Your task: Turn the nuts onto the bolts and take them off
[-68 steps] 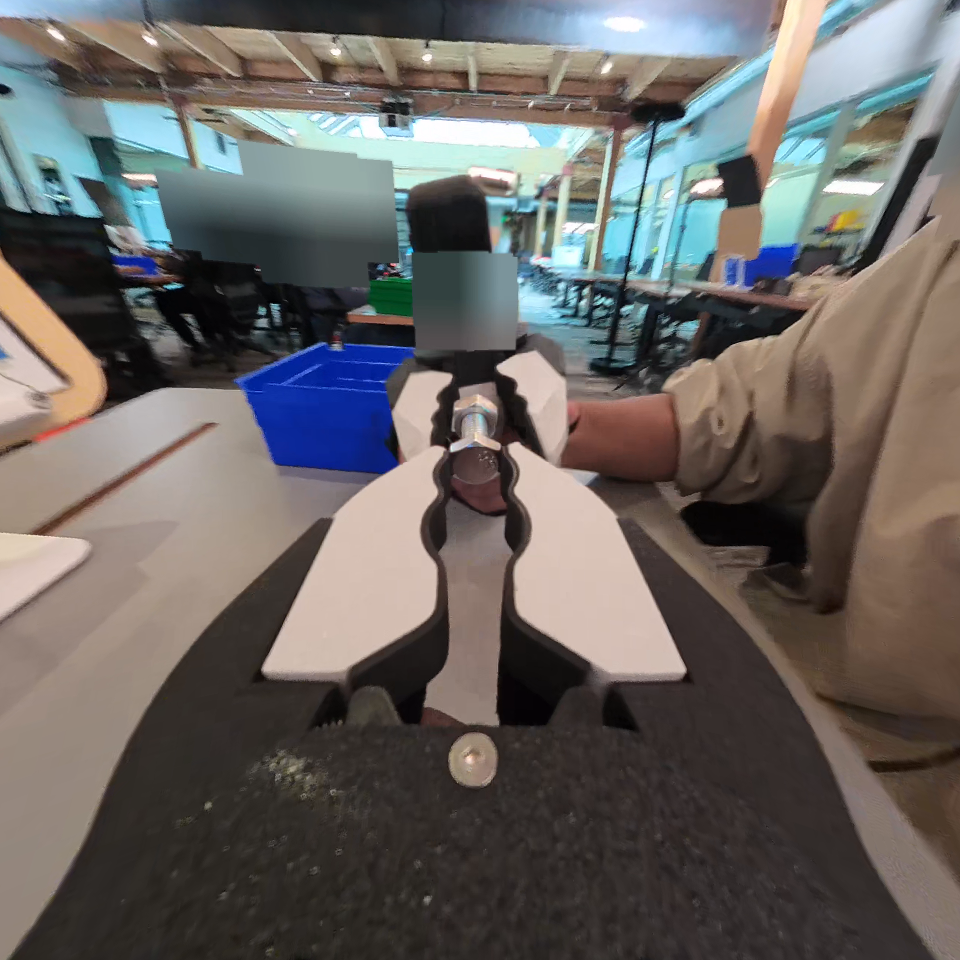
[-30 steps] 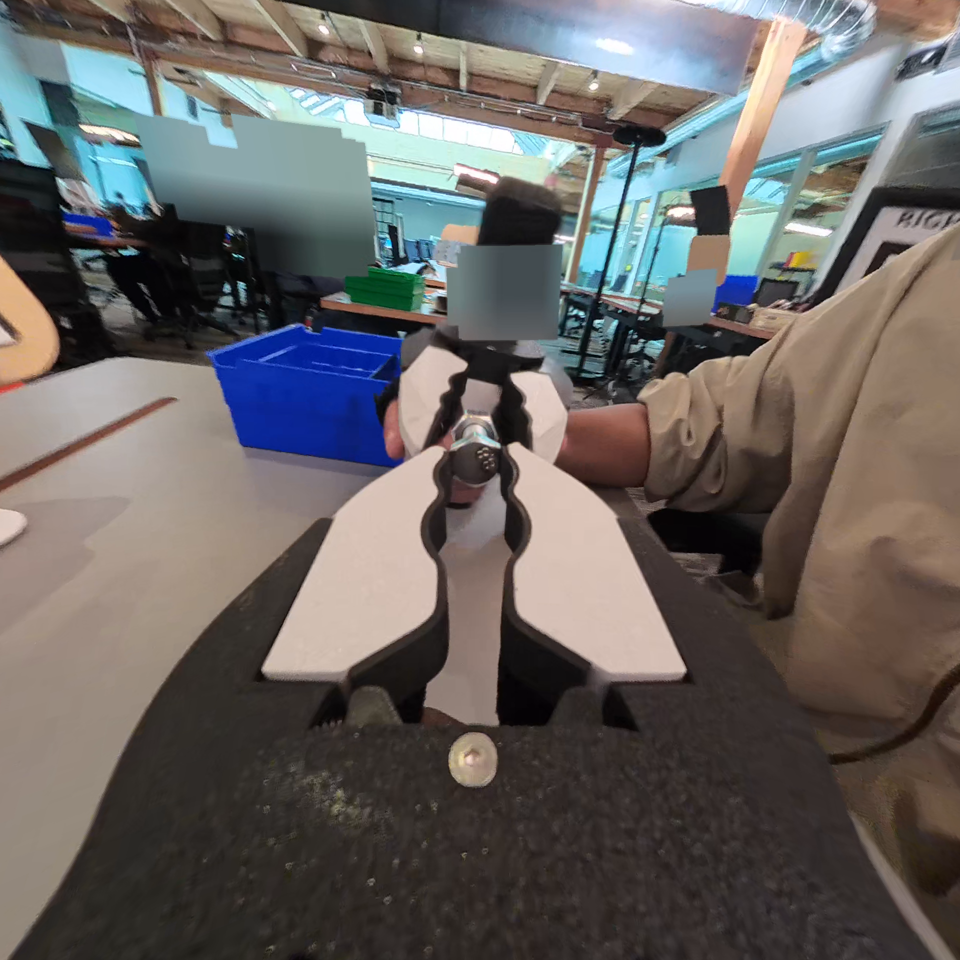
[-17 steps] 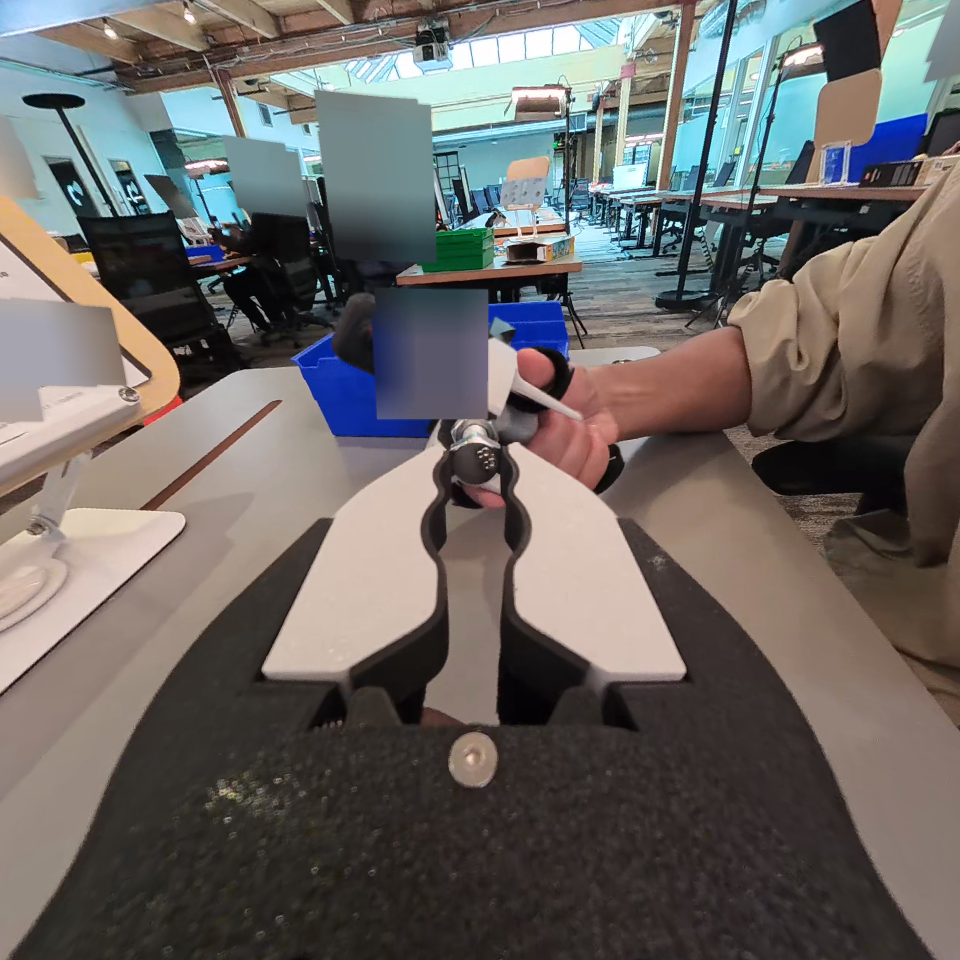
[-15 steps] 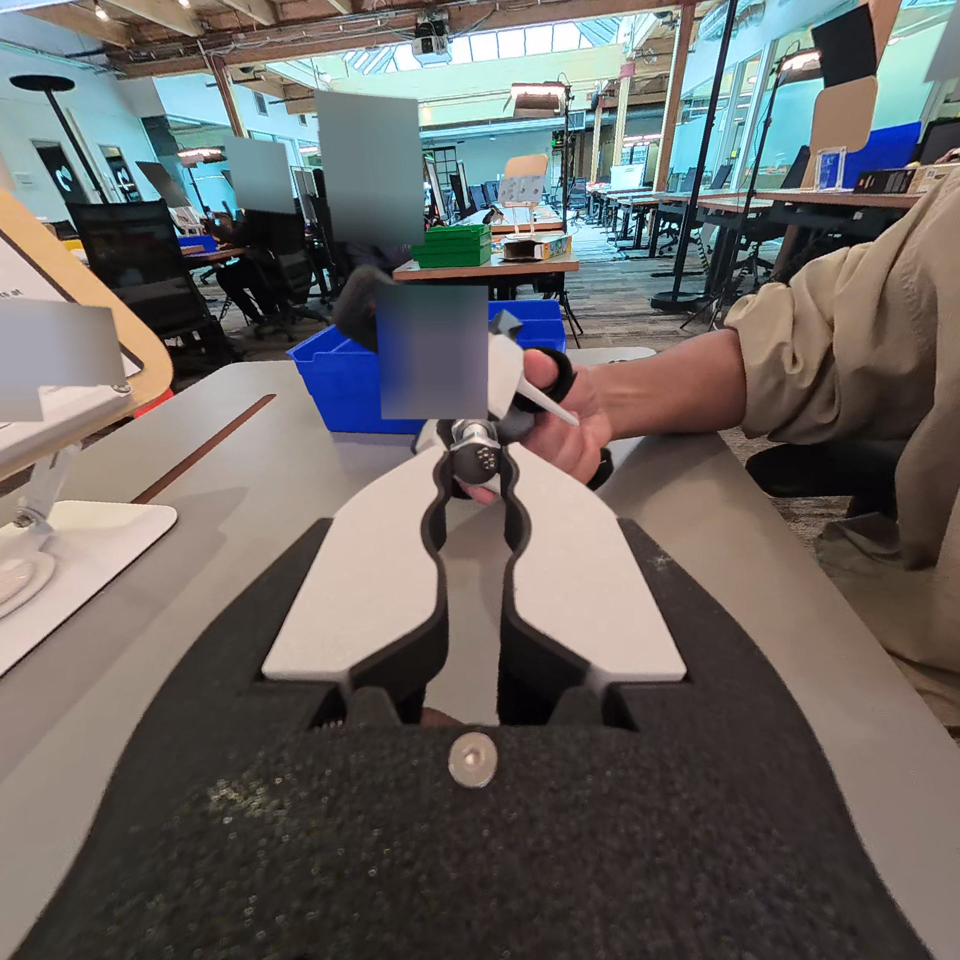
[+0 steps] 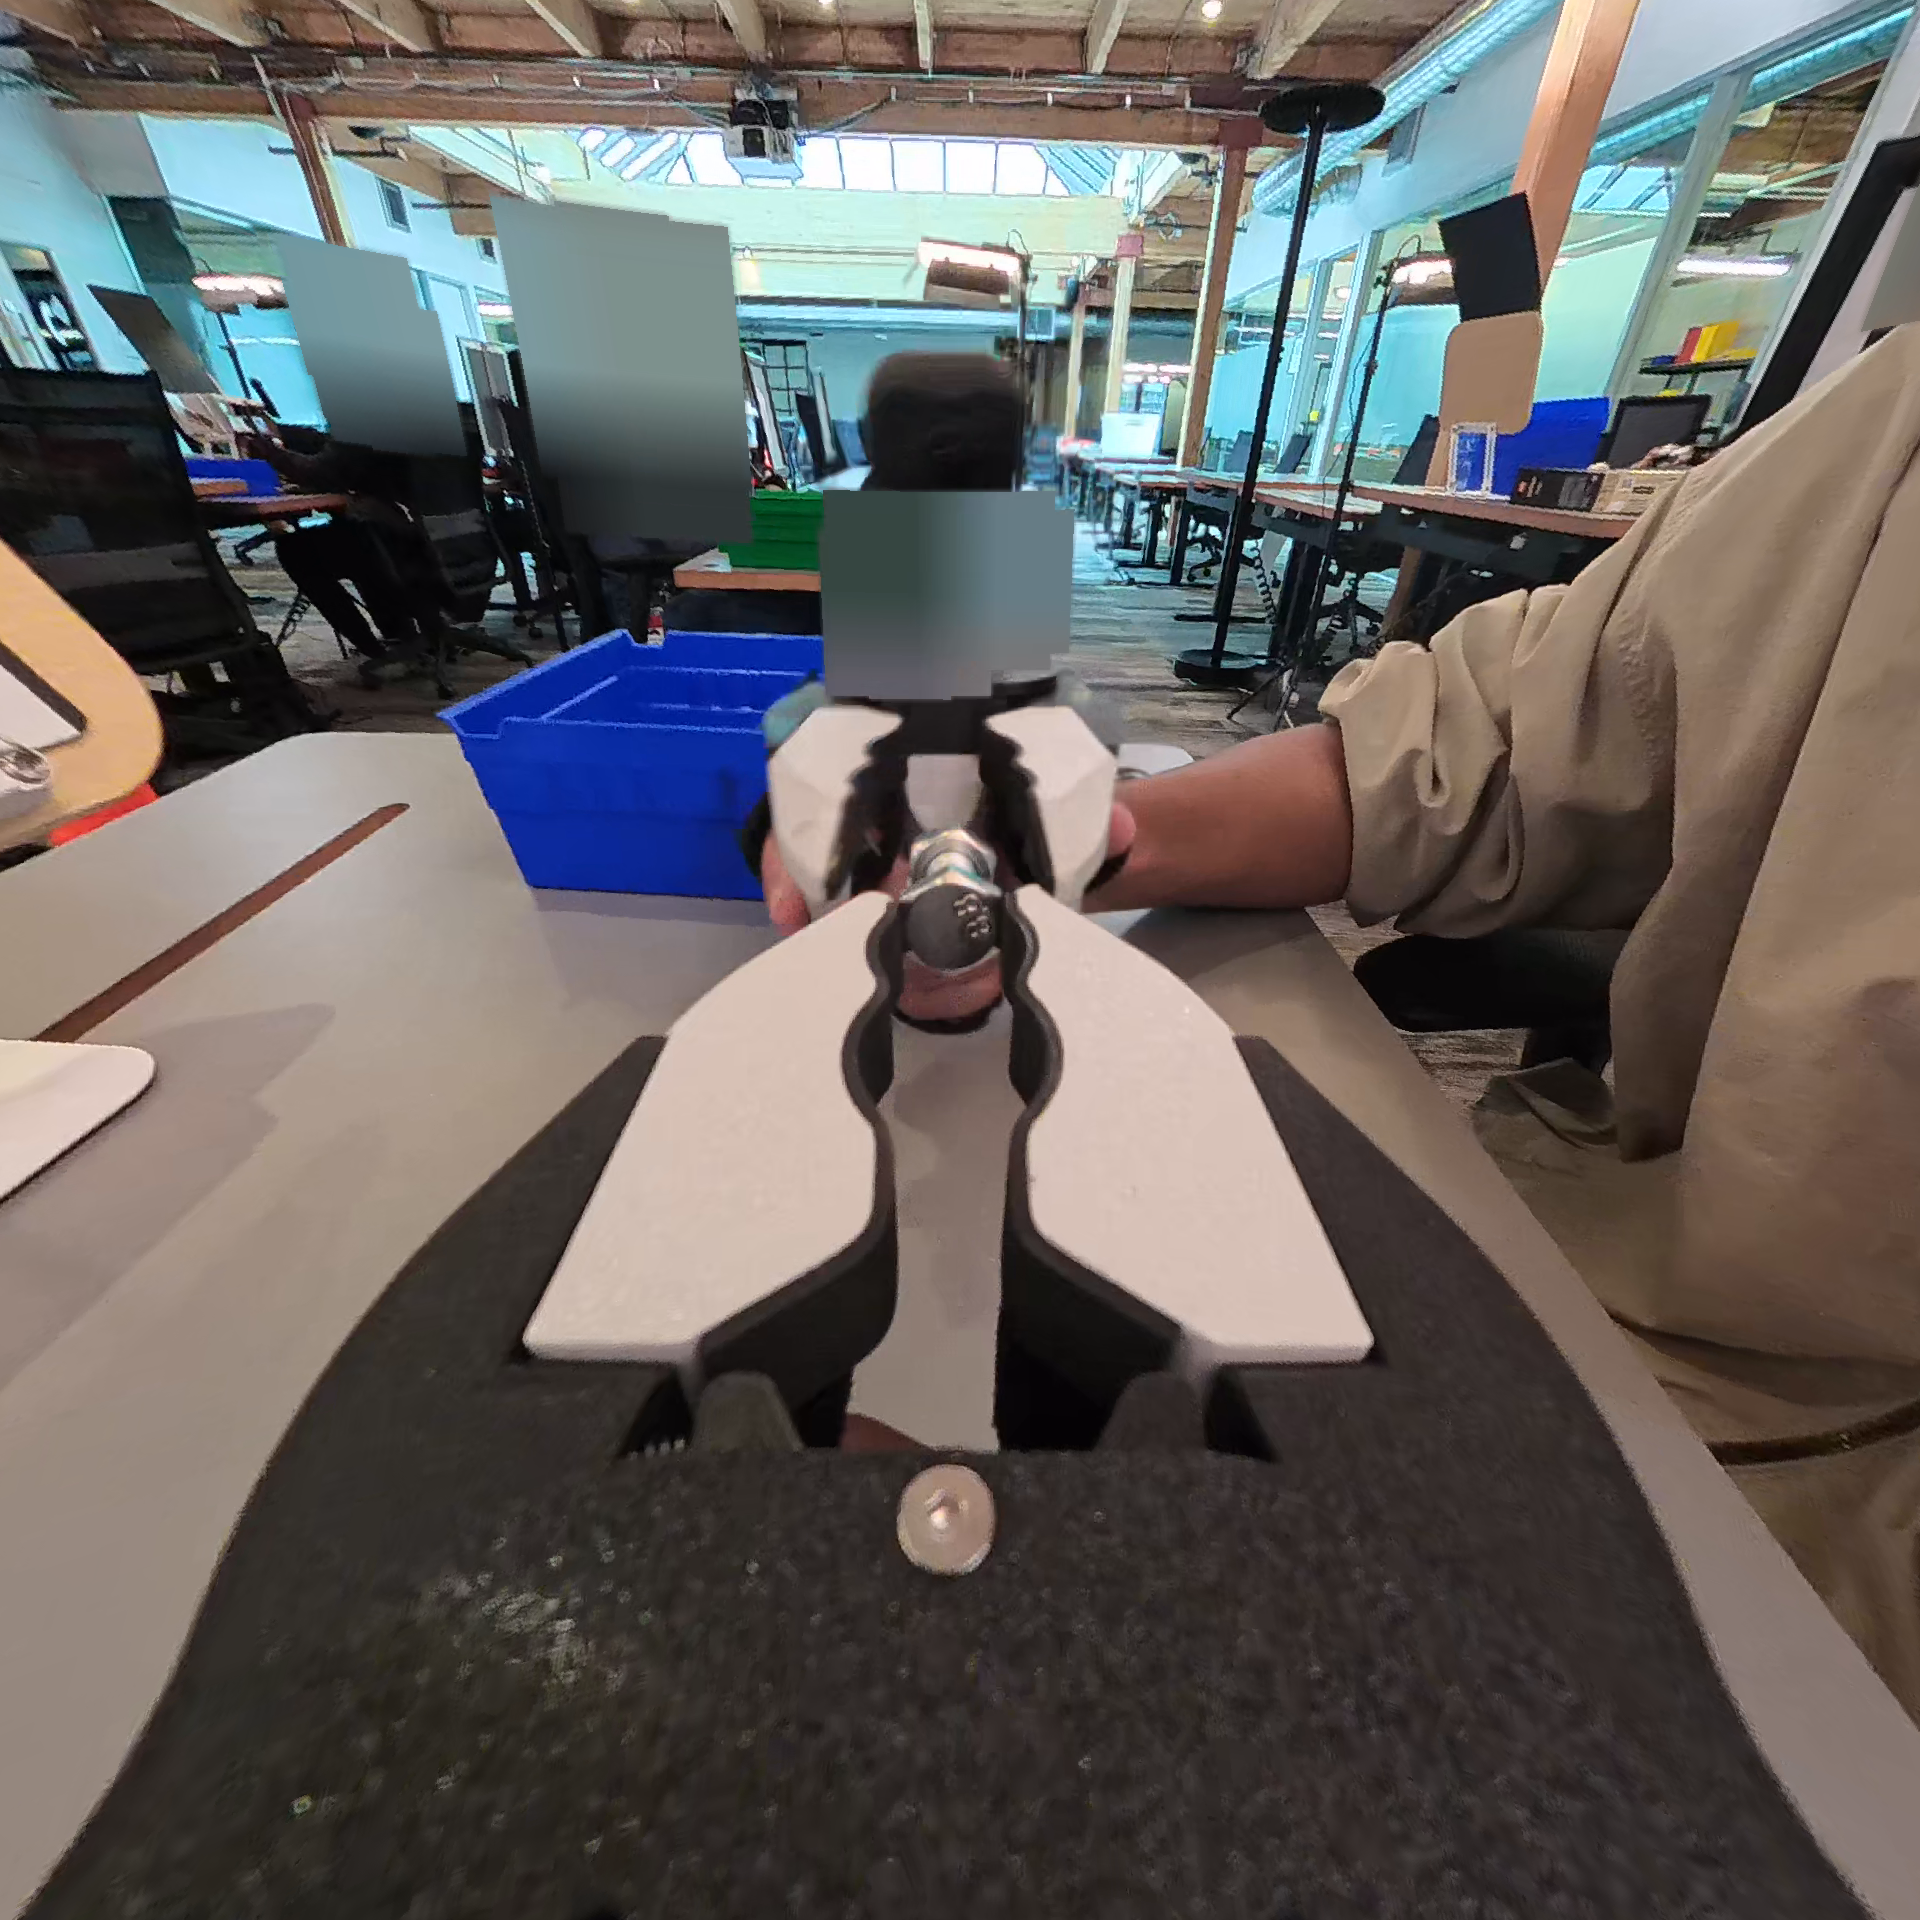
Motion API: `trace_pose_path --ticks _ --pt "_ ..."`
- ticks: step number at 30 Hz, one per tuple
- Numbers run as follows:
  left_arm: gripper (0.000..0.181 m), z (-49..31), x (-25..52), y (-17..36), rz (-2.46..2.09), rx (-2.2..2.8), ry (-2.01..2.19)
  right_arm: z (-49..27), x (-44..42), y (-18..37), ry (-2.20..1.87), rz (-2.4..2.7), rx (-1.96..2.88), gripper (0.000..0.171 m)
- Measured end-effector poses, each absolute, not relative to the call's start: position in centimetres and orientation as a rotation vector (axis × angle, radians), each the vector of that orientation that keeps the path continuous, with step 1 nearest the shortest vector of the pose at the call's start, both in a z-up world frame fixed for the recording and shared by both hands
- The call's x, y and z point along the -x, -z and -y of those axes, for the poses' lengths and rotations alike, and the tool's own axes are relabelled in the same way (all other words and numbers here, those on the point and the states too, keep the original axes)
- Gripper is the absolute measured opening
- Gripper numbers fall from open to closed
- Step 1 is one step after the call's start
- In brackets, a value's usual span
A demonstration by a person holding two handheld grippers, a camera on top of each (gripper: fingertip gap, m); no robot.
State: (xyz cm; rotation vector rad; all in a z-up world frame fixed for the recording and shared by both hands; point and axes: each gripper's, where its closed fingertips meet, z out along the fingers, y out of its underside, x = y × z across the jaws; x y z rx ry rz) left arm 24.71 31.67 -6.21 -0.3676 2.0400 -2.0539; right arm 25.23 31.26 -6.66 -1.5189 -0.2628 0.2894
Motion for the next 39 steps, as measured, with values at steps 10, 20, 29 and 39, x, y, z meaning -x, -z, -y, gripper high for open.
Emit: trace_pose_path --ticks 10,20,29,39 --pt "0.017 -32.9 -25.4 5.5 -1.974 0.349 1.952 -32.4 -25.7 5.6 -1.493 -0.340 1.203 0.035" --pt "0.017 -32.7 -25.8 6.4 -2.008 0.392 1.950 -32.5 -25.6 5.9 -1.139 -0.212 1.369 0.019" --pt "0.017 -31.0 -24.2 6.8 -2.099 0.384 2.143 -30.8 -24.3 6.9 0.030 0.498 1.509 0.019" --pt "0.017 -32.1 -24.6 5.5 -2.003 0.351 2.092 -31.8 -24.9 6.6 -0.551 0.111 1.524 0.055"
